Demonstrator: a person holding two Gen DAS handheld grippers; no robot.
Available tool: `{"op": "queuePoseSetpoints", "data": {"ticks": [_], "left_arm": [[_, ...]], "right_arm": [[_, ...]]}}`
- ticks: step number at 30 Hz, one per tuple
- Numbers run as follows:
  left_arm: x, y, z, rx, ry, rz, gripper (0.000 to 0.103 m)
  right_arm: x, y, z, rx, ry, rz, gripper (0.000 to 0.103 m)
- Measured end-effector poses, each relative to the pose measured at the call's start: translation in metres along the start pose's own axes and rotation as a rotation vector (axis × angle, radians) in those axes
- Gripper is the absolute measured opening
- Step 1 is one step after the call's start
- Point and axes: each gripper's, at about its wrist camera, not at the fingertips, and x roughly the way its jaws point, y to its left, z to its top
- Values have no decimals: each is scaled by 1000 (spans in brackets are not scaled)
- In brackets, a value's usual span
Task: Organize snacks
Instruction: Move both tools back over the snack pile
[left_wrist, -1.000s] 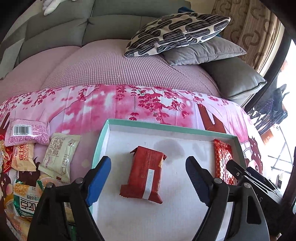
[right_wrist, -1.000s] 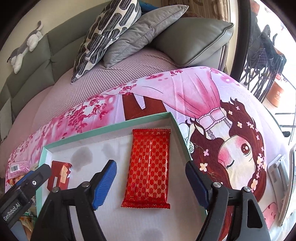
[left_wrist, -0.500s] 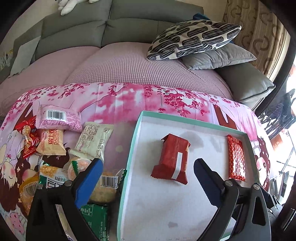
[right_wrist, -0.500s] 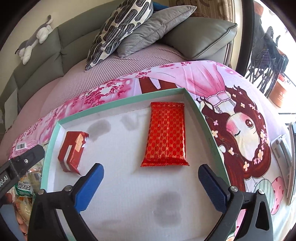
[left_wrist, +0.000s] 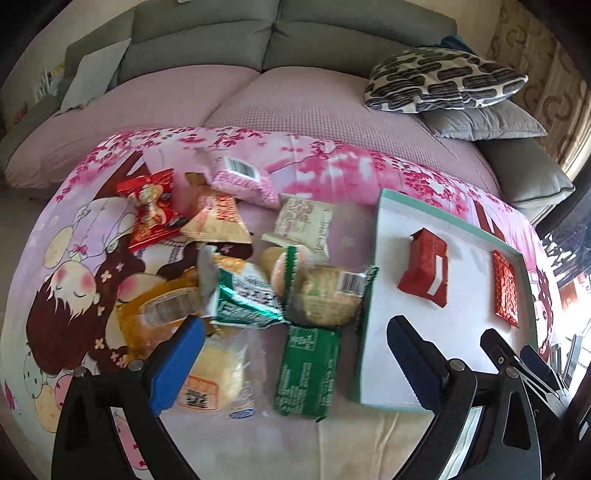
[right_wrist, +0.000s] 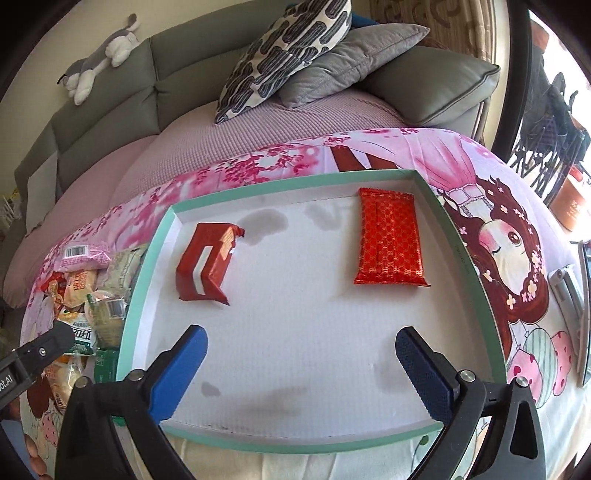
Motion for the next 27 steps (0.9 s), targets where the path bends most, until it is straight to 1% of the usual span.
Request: {"op": "queuePoseSetpoints", "data": {"ticks": [4,6,7,11,15,20,24,27], "left_arm": [[-13,35,0,-42,-28,85,99],[-18,51,1,-68,-42,129,99],[-20,60,1,-84,-46,139,99],[-22,85,-5,-146,-39,140,99],[-23,97,-12,-176,-34,134,99],[-24,105,-13,-225,-39,94,99],[-15,107,-14,-237,-11,97,99],[-14,110,-14,-252,-10,93,99]], "right_arm": [[9,27,-7,-53,43,27,103],[11,41,-11,-81,54,48,103],[11,48,-13,-92,56,60,103],[8,73,-19,-123,61,131,103],[2,98,-27,-169,66,192,103],[-1,122,-36,-212,78,250,103],[-2,131,-40,-235,75,299,103],[-7,138,-42,-269,57,323,103]]}}
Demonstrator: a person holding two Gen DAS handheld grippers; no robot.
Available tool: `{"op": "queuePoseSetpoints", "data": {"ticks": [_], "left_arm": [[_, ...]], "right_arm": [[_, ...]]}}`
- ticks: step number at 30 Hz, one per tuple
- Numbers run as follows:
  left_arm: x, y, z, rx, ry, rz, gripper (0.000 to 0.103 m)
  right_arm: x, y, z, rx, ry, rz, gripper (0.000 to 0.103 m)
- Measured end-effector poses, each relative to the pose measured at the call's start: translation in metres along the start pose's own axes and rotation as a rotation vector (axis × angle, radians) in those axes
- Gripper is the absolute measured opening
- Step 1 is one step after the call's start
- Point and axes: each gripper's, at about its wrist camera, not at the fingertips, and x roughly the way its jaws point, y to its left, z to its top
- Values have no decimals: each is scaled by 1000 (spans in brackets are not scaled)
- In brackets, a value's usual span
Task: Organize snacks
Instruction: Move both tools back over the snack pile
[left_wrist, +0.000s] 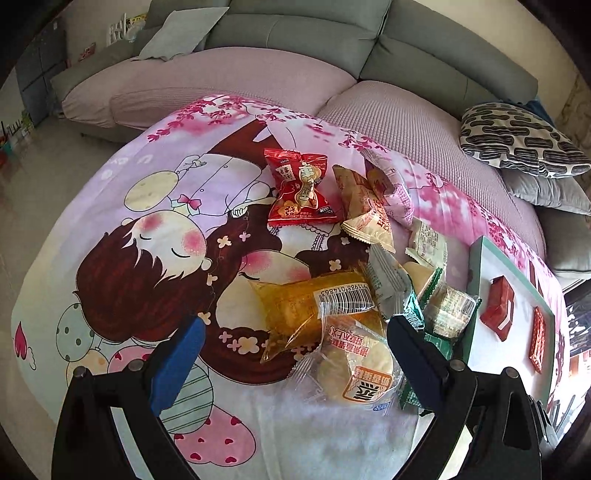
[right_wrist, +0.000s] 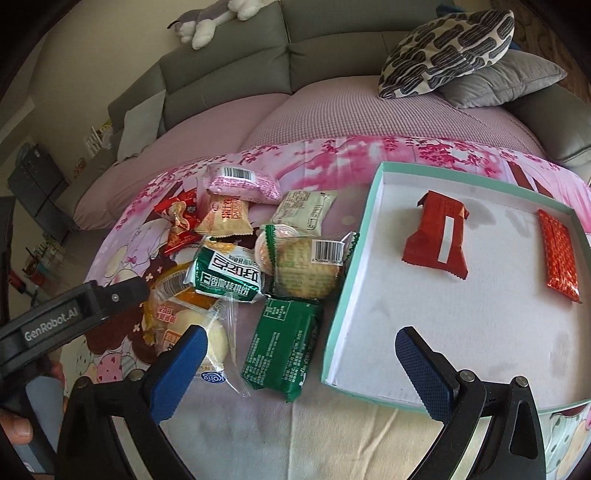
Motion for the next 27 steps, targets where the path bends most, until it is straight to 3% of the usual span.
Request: {"op": "queuePoseSetpoints", "data": {"ticks": [8,12,27], "left_arm": [[-3,-8,1,63,-6,14,99],[-1,-5,2,54,3,12,99],[18,-16,-3,88,68,-25,99]], "right_arm": [[5,26,-4,-106,-3,30,102],[8,31,-6,-135,-2,30,93],[23,34,-10,-163,44,39,92]]}}
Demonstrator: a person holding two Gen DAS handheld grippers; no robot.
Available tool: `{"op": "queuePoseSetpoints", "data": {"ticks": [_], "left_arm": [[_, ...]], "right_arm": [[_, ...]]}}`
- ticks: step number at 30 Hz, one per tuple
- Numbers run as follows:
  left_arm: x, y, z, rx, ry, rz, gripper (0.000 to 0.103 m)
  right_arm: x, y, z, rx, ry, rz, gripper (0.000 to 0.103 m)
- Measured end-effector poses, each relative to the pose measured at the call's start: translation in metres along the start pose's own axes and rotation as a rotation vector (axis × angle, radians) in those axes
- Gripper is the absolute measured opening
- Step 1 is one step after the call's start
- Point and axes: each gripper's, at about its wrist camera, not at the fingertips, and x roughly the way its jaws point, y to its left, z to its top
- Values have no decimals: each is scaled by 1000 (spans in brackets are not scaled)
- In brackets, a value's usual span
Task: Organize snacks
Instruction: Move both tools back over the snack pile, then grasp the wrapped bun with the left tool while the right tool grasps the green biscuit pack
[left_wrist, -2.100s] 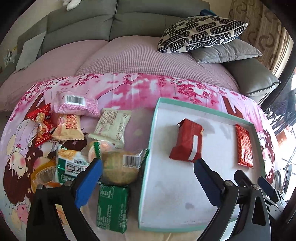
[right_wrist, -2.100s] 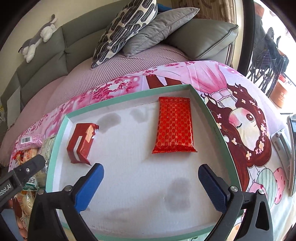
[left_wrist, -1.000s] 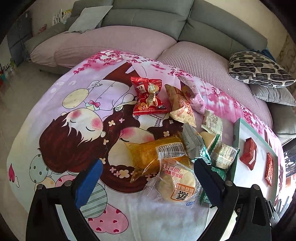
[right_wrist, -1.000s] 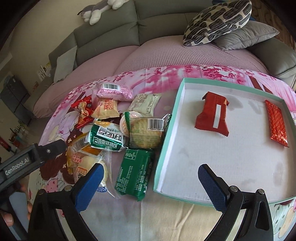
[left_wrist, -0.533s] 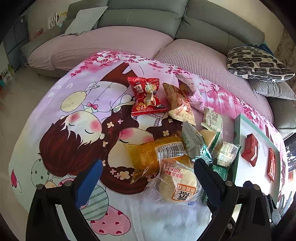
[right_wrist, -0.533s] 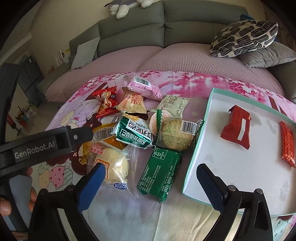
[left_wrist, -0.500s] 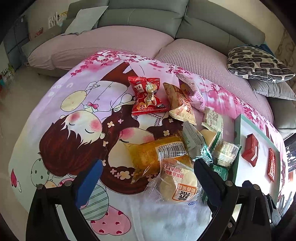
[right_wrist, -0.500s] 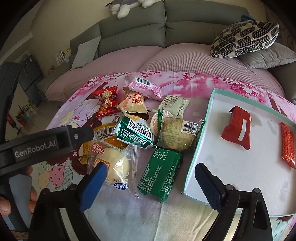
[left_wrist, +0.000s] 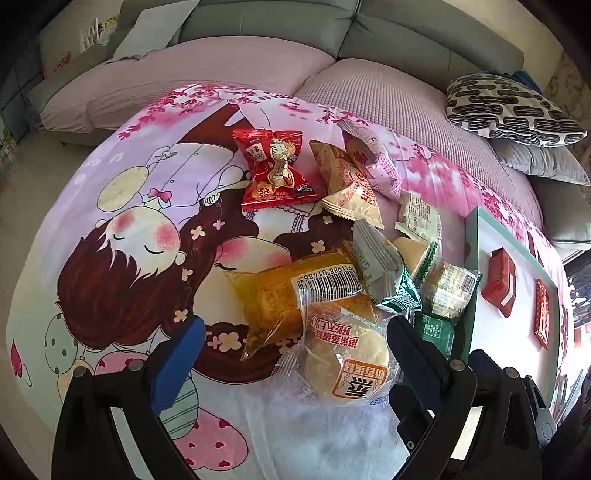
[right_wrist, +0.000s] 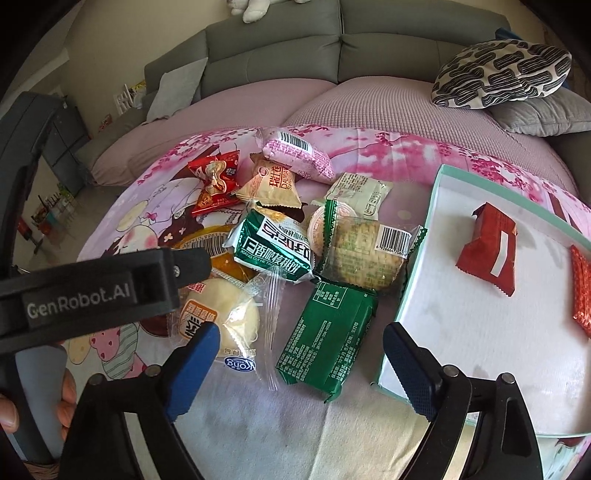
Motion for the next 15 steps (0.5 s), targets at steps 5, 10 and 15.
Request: {"op": "queuePoseSetpoints", "data": {"ticks": [5,10,15], "left_arm": [[1,-1,0,-2,3,-9,99],[1,1,1,-7,3,-8,99],[1,-2,0,7,4,-14,99]], "right_arm": [[-4,5,0,-20,-14,34,92],[3,8,-1,-31,12,33,92],[11,4,-2,-9,44,39,90]]}}
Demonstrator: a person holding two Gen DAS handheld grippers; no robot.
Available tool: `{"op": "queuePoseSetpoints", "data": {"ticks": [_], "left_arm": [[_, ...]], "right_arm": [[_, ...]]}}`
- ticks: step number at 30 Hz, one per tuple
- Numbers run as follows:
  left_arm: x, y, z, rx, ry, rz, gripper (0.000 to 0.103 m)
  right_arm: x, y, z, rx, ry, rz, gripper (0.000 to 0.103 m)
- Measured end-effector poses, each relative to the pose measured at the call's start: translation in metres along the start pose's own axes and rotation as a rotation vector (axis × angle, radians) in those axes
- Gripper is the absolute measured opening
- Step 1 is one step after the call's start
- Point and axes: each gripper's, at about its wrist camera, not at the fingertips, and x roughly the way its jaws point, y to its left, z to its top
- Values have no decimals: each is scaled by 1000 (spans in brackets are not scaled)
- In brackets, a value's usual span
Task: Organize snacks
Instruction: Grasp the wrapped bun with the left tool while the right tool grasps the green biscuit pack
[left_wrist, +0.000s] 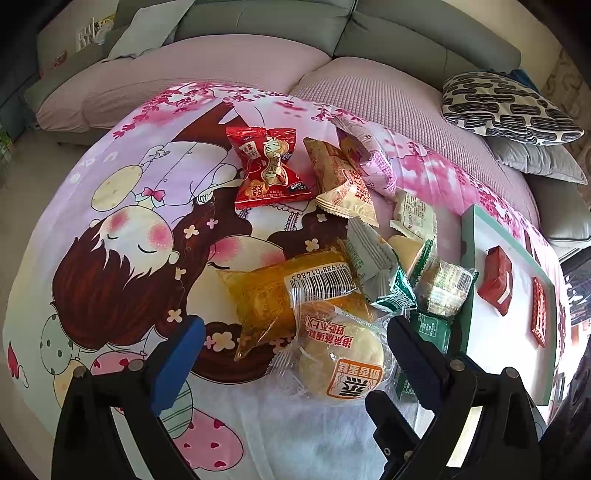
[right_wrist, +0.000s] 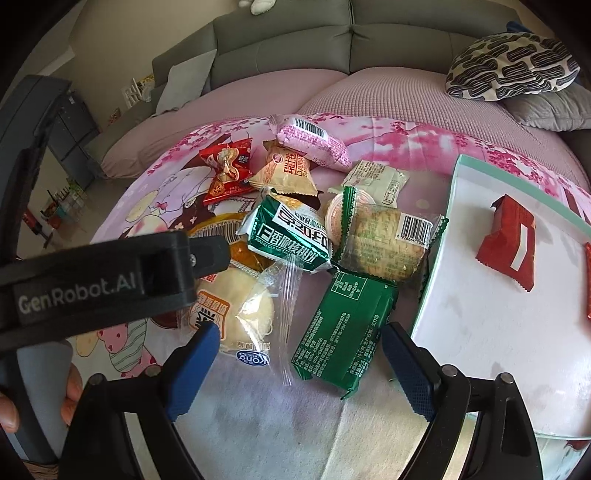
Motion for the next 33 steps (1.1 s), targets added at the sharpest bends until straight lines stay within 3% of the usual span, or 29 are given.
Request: {"op": "queuePoseSetpoints", "data": {"ticks": [13,18,26,29,33], "left_arm": [[12,-7,-1,21,46,-33,99],[22,-12,-2,15,81,-47,99],[29,-17,-4,27,84,-26,99],[31,-20,-4,40,89,-21,98],[34,-23,-5,53,102,-16,97]], "right_arm": [[-1,-15,1,61,15,-47,88],[-1,-16,2,59,14,-89,78],[7,-6,0,-2,16,-176,76],[10,-2,-1,-28,17,-210,70],[16,-3,-3,-18,33,-185,60]]}}
